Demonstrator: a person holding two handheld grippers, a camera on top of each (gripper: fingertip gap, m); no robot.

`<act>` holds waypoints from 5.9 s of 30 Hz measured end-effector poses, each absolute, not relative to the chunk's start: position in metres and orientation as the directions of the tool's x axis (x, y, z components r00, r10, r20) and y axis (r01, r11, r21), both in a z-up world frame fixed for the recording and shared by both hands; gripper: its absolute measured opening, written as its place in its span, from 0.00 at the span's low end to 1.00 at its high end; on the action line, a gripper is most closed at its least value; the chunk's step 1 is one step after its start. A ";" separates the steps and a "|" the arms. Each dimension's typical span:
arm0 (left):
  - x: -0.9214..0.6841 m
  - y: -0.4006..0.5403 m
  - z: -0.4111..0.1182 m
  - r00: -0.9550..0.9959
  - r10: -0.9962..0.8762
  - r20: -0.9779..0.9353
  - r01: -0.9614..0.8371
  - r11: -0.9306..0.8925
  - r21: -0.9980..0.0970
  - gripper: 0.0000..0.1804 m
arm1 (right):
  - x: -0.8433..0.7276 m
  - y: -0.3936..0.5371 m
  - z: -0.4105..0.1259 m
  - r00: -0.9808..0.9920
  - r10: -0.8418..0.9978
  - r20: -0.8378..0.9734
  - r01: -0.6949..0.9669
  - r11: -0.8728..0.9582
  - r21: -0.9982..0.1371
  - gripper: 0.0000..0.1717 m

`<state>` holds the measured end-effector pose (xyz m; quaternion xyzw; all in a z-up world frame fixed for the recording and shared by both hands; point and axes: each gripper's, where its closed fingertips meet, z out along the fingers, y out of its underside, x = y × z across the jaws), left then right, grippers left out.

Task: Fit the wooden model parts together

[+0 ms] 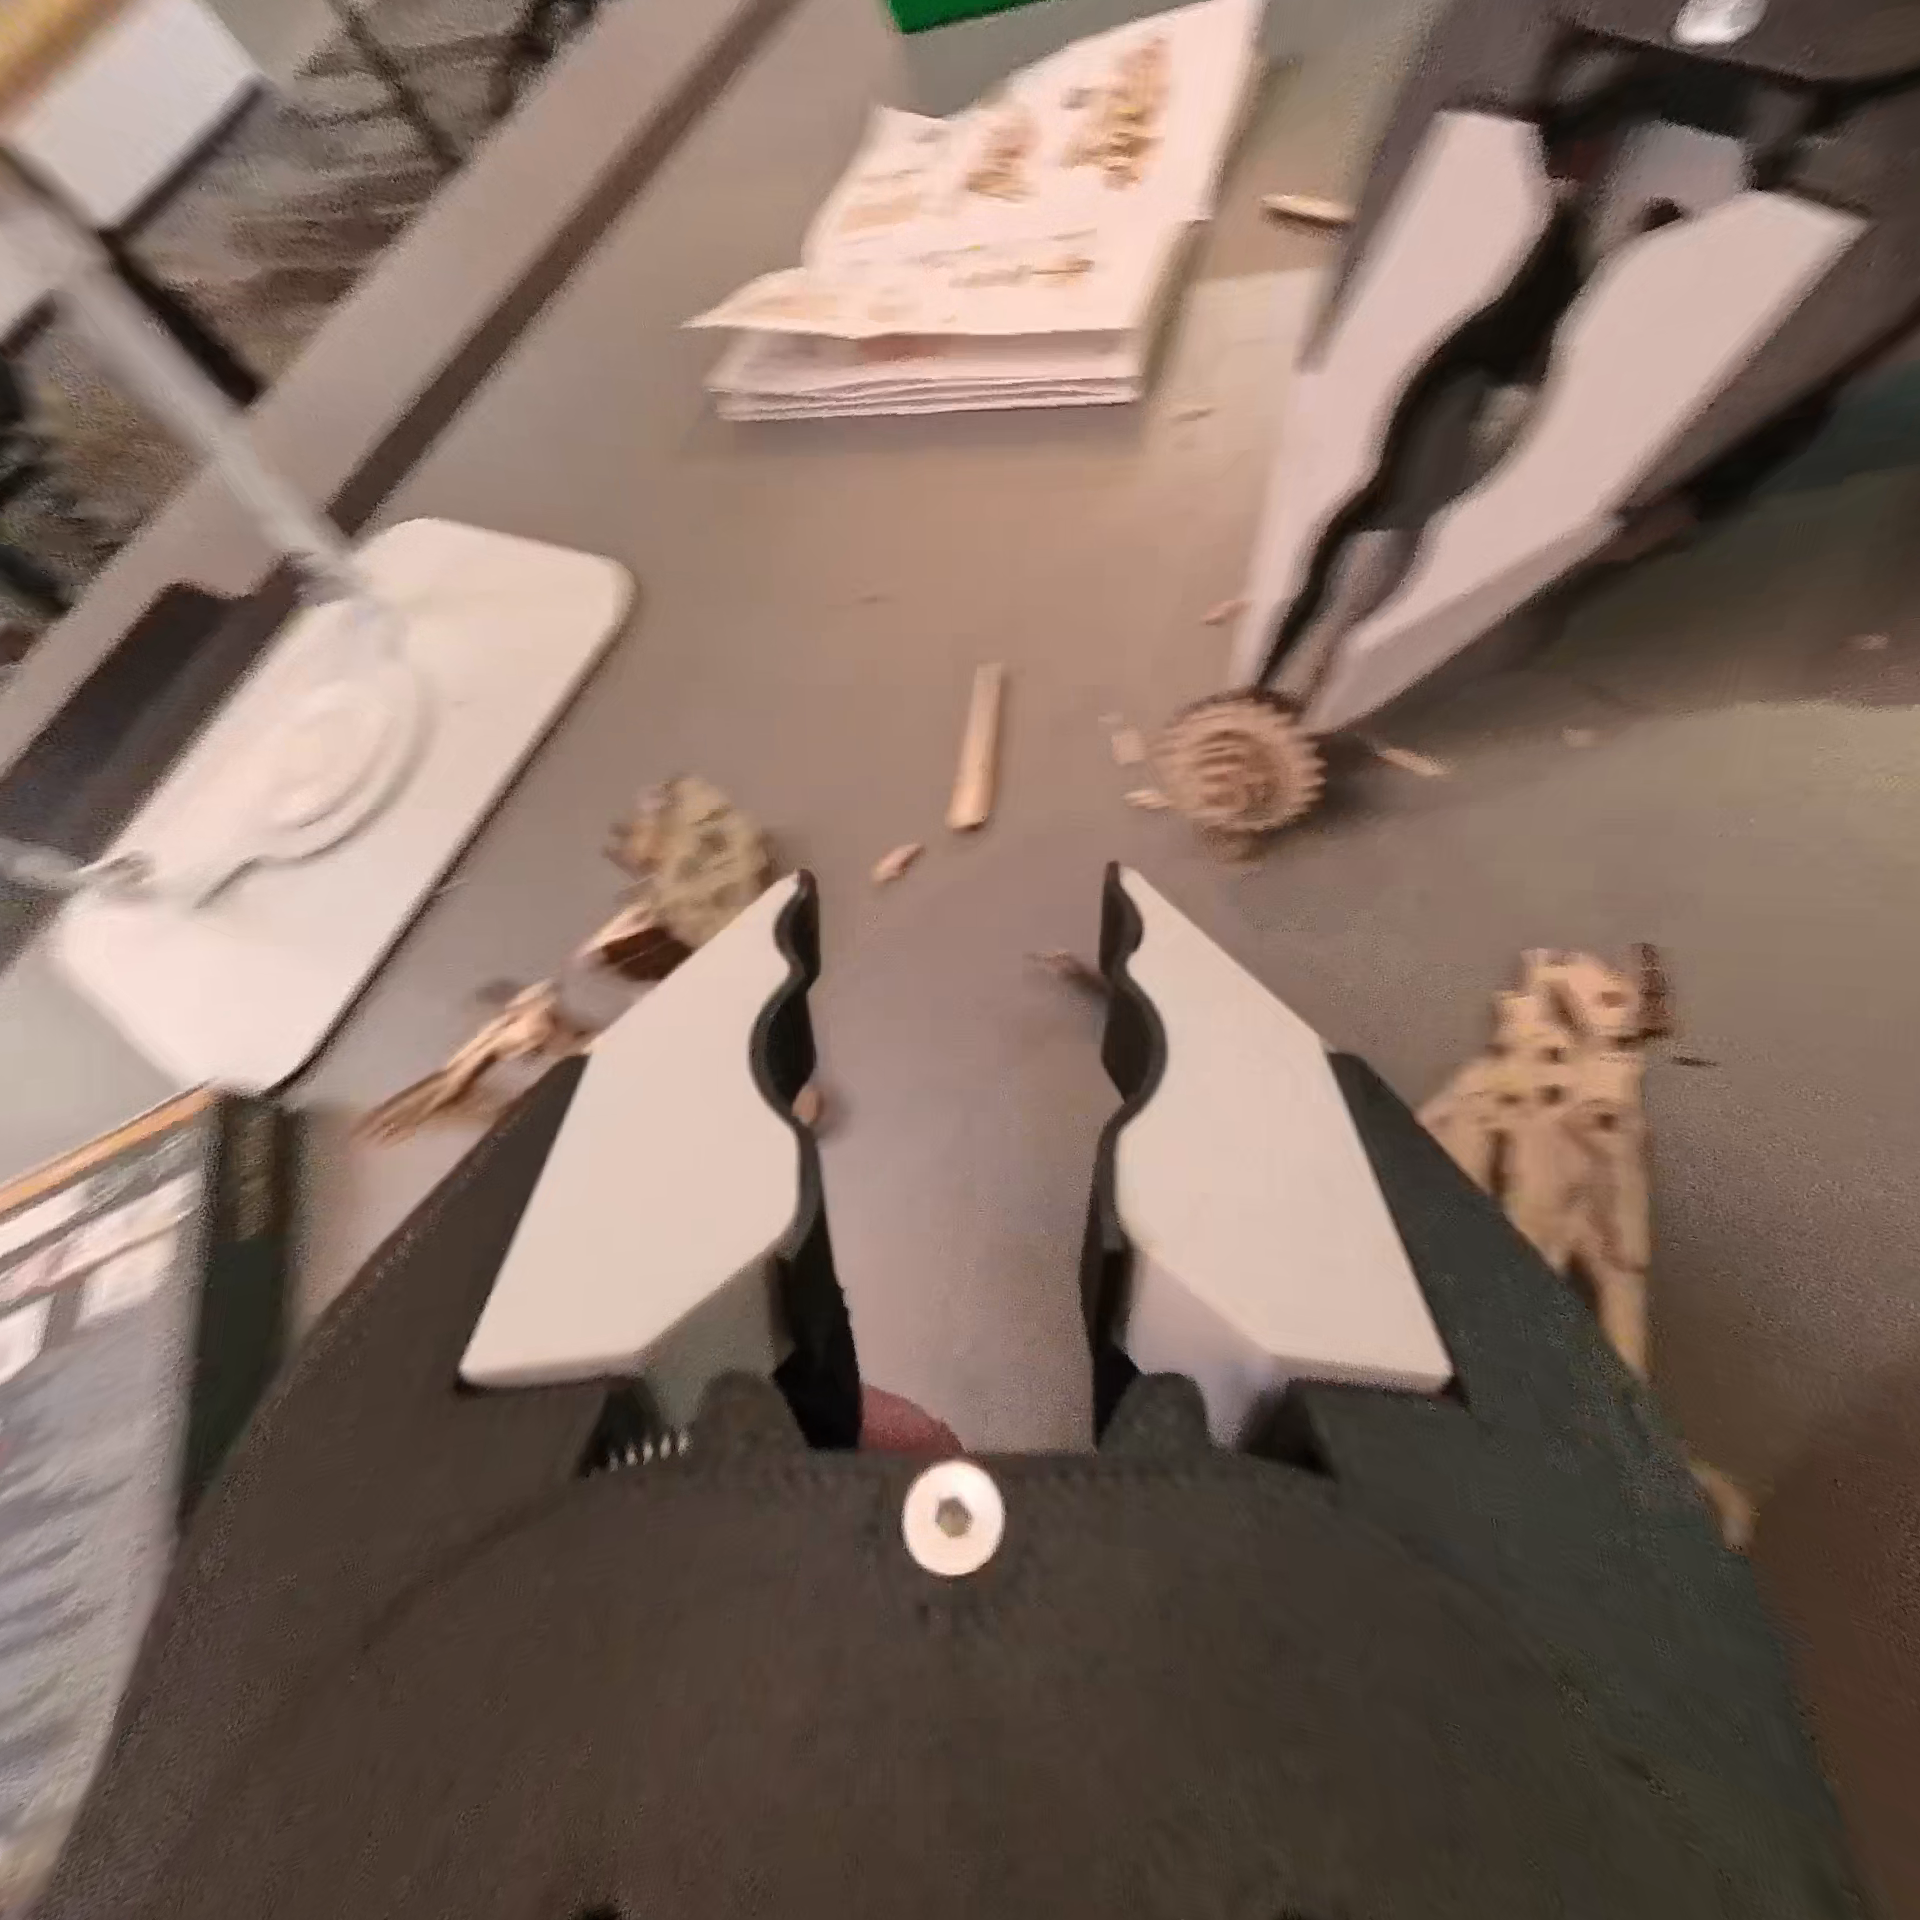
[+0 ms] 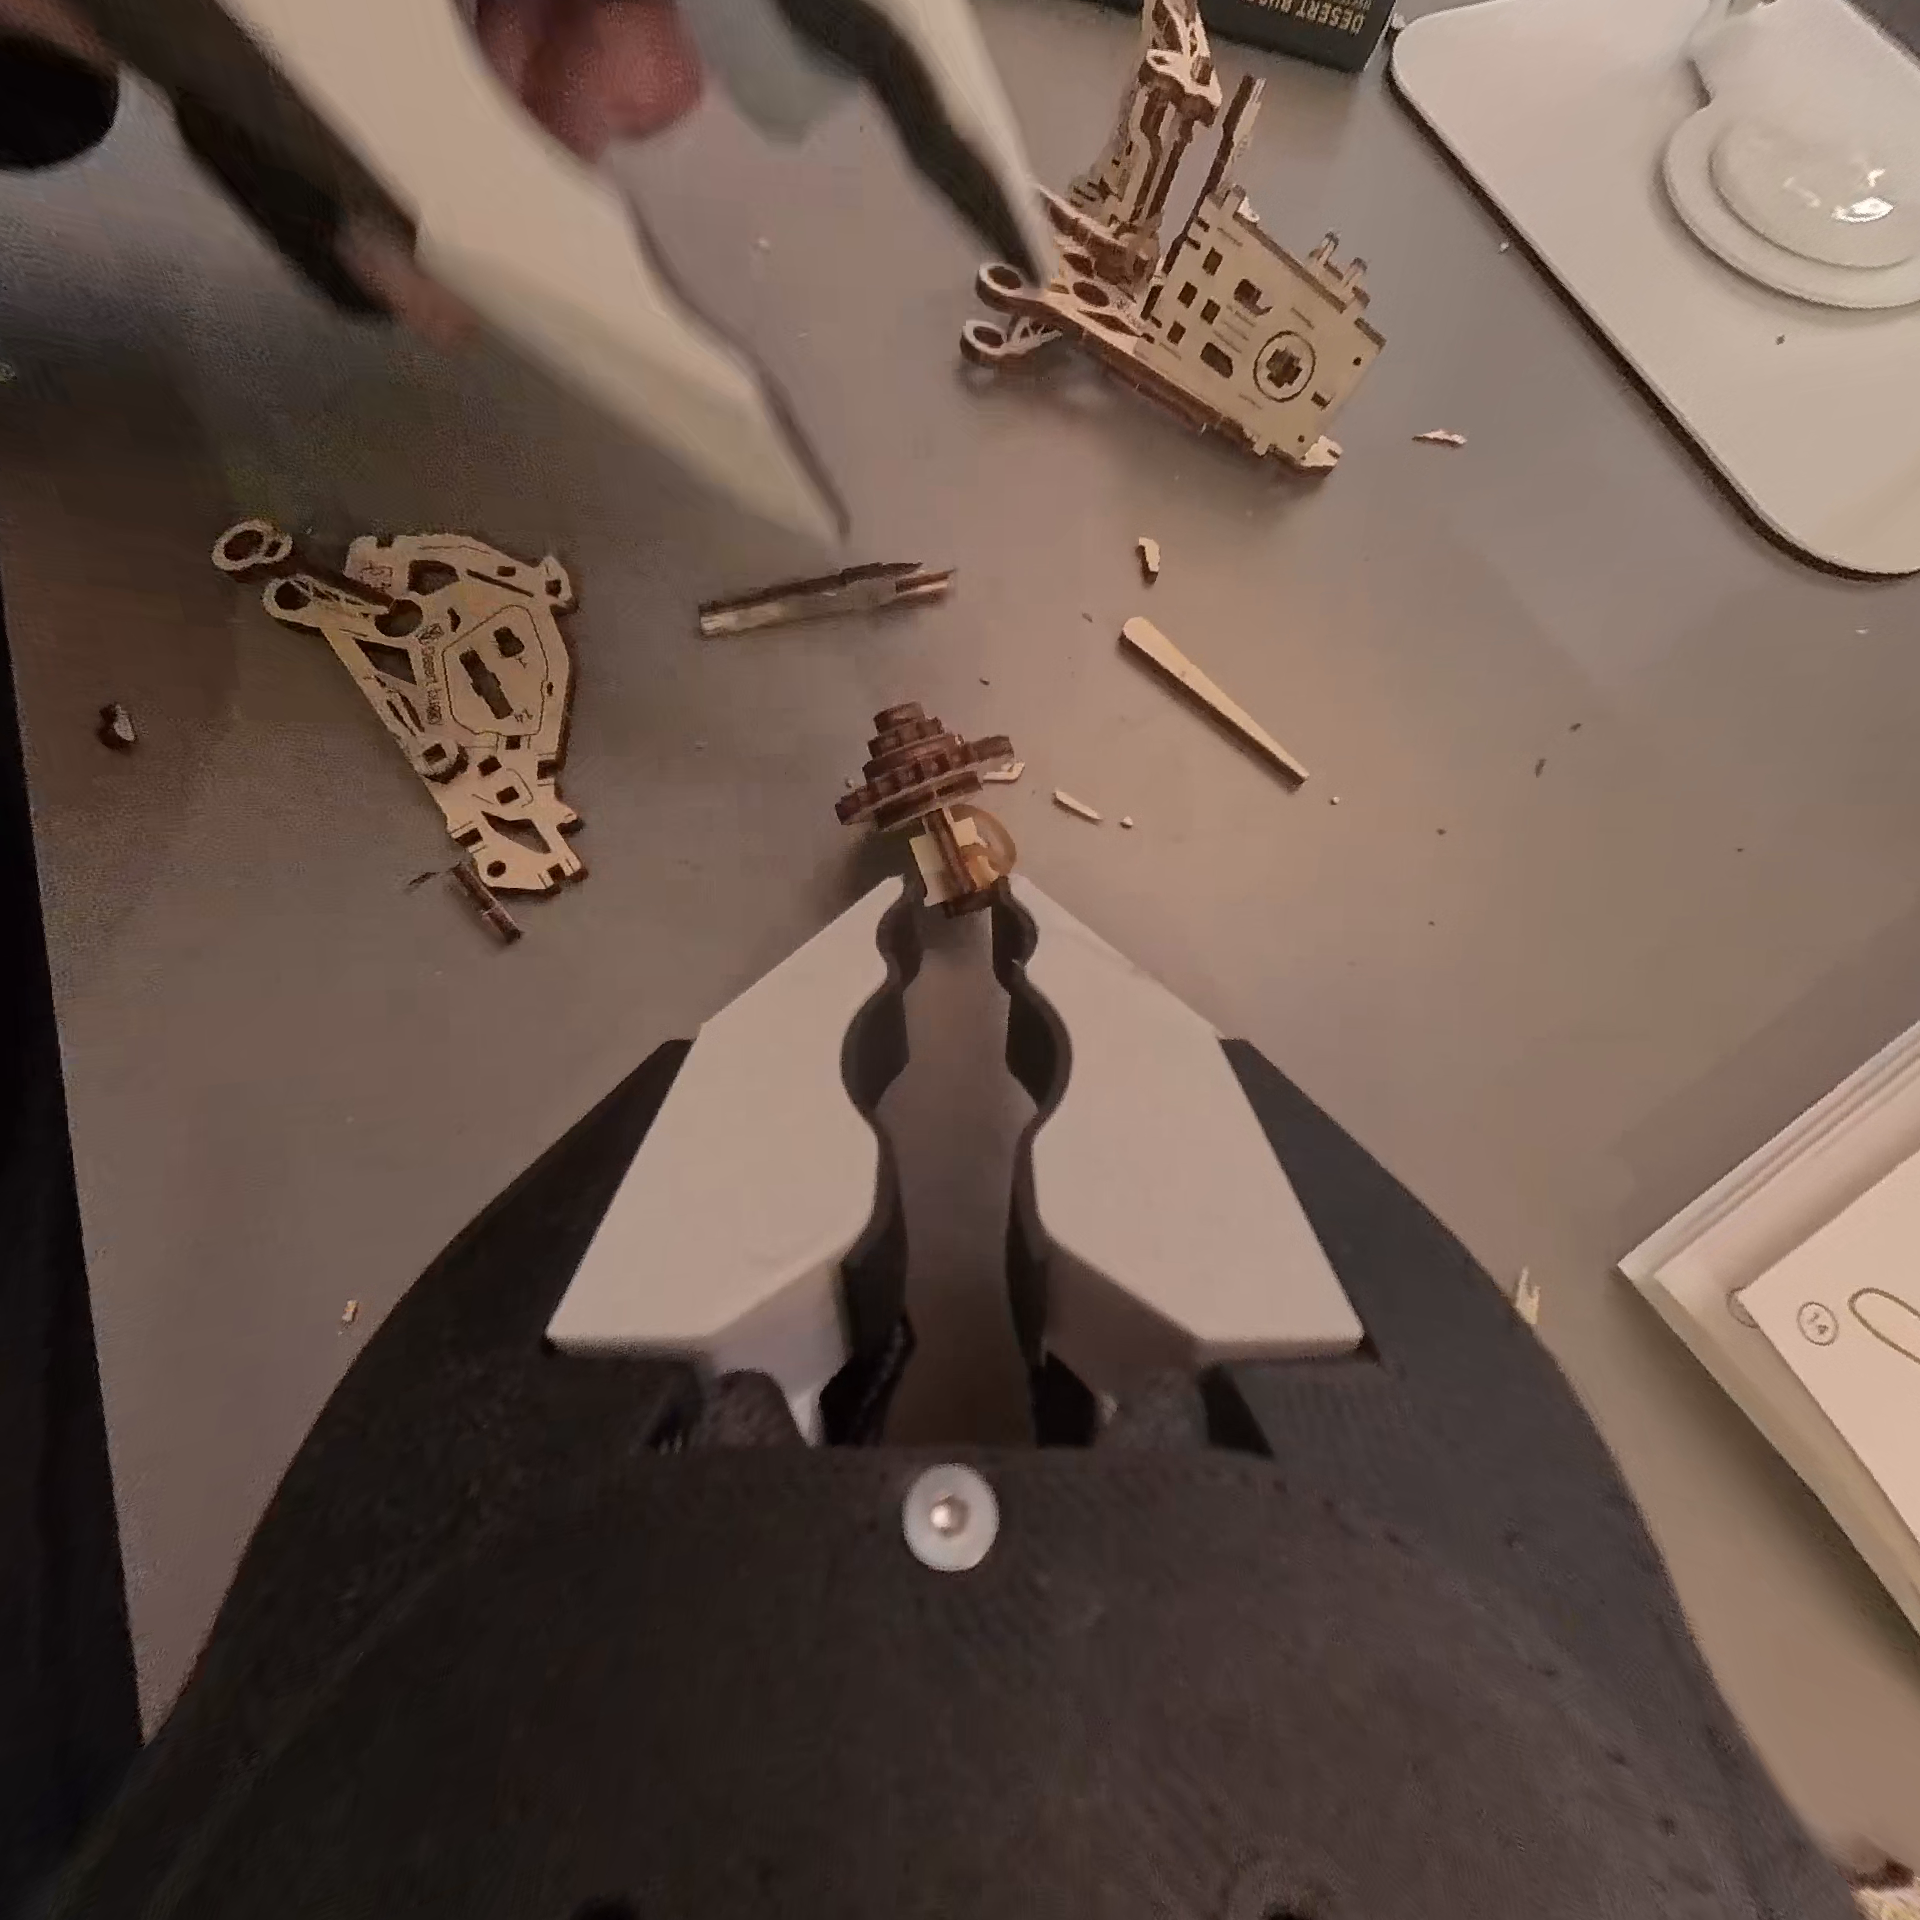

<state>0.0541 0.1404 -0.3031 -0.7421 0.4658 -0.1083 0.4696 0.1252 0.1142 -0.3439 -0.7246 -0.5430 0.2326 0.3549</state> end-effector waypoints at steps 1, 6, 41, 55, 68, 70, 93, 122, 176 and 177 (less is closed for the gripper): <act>0.036 0.151 -0.296 0.587 -0.754 -0.295 -0.580 -0.137 -0.803 0.30 | 0.125 0.114 -0.344 0.302 0.952 0.051 0.622 -0.156 -0.767 0.06; -0.050 0.204 -0.286 0.710 -0.593 -0.380 -0.586 -0.197 -0.786 0.25 | 0.125 0.112 -0.347 0.292 0.955 0.051 0.635 -0.154 -0.757 0.06; 0.009 0.231 -0.308 0.423 -0.796 -0.434 -0.639 0.078 -0.765 0.01 | 0.128 0.126 -0.336 0.350 0.936 0.034 0.606 -0.199 -0.771 0.06; 0.049 0.227 -0.299 0.444 -0.752 -0.487 -0.657 0.095 -0.748 0.01 | 0.137 0.184 -0.307 0.213 0.703 0.679 0.914 0.102 -0.393 0.06; 0.069 0.235 -0.308 0.487 -0.790 -0.373 -0.655 -0.048 -0.754 0.01 | 0.135 0.218 -0.302 -0.173 0.548 0.818 0.960 0.281 0.014 0.06; 0.073 0.234 -0.309 0.484 -0.797 -0.362 -0.659 -0.060 -0.750 0.01 | 0.131 0.220 -0.305 -0.228 0.527 0.818 0.949 0.309 0.066 0.06; 0.074 0.231 -0.314 0.515 -0.810 -0.281 -0.637 -0.143 -0.757 0.01 | 0.113 0.221 -0.299 -0.374 0.444 0.814 0.906 0.360 0.221 0.13; 0.068 0.233 -0.316 0.532 -0.805 -0.262 -0.620 -0.160 -0.768 0.01 | 0.160 0.201 -0.350 0.427 0.895 0.126 0.742 -0.268 -0.614 0.17; 0.073 0.230 -0.317 0.525 -0.810 -0.260 -0.611 -0.146 -0.778 0.00 | 0.152 0.203 -0.318 0.304 0.698 0.649 0.882 0.051 -0.468 0.17; 0.074 0.230 -0.317 0.526 -0.810 -0.259 -0.611 -0.147 -0.778 0.01 | 0.149 0.207 -0.317 0.316 0.684 0.657 0.877 0.054 -0.478 0.17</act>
